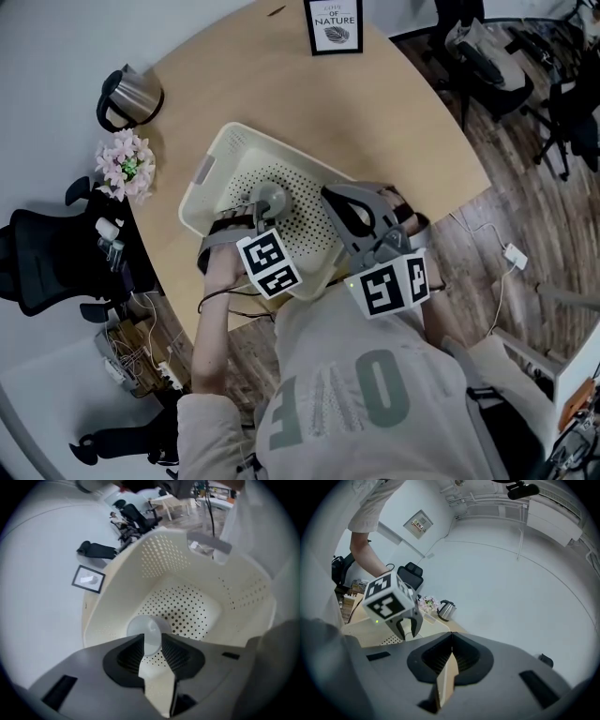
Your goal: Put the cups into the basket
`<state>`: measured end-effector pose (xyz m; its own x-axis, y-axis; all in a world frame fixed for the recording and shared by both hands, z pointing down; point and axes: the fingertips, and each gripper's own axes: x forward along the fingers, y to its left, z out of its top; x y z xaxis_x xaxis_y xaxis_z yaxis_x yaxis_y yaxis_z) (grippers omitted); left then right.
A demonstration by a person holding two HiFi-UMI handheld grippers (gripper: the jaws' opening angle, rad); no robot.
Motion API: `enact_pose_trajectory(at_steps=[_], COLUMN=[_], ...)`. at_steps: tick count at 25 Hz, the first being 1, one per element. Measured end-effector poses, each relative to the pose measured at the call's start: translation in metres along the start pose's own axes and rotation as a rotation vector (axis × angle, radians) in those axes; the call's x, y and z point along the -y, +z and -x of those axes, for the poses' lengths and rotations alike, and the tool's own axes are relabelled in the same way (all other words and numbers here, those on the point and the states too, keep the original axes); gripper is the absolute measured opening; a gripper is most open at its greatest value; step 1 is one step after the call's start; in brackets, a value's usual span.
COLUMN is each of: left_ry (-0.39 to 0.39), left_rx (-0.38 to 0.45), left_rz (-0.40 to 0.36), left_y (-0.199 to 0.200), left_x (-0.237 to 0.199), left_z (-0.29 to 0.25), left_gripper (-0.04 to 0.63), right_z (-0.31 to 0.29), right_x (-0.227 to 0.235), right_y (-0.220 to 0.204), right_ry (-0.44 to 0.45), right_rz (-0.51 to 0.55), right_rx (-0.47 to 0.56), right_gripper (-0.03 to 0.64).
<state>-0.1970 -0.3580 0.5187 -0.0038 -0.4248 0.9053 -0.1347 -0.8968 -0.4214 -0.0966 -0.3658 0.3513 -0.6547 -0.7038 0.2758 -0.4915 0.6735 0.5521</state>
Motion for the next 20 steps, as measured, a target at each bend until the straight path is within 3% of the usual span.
enact_pose_trajectory(at_steps=[3,7,9,13,16,20], left_ry=[0.116,0.375,0.54,0.784,0.871,0.91], left_rx=[0.097,0.266,0.36,0.506,0.626,0.657], left_rz=[0.12,0.254,0.372,0.624,0.777,0.777], left_y=[0.005,0.012,0.013,0.012,0.009,0.008], left_x=[-0.029,-0.062,-0.076,-0.088,-0.091,-0.091], left_z=[0.042,0.094,0.119,0.156,0.179,0.185], left_gripper=[0.12,0.116,0.017,0.011,0.009,0.009], right_z=[0.002,-0.003,-0.006,-0.01,-0.012,-0.019], right_x=[0.001,-0.002,0.0,0.01,0.017,0.017], right_y=[-0.001,0.006,0.014,0.032,0.047,0.056], right_ry=[0.006,0.026,0.019,-0.02,-0.044,-0.045], right_rz=[0.001,-0.005,0.009,0.028,0.001,0.022], right_rx=[0.003,0.027,0.049,0.092,0.135,0.148], right_gripper=[-0.002,-0.002,-0.002,-0.002,-0.002,-0.002])
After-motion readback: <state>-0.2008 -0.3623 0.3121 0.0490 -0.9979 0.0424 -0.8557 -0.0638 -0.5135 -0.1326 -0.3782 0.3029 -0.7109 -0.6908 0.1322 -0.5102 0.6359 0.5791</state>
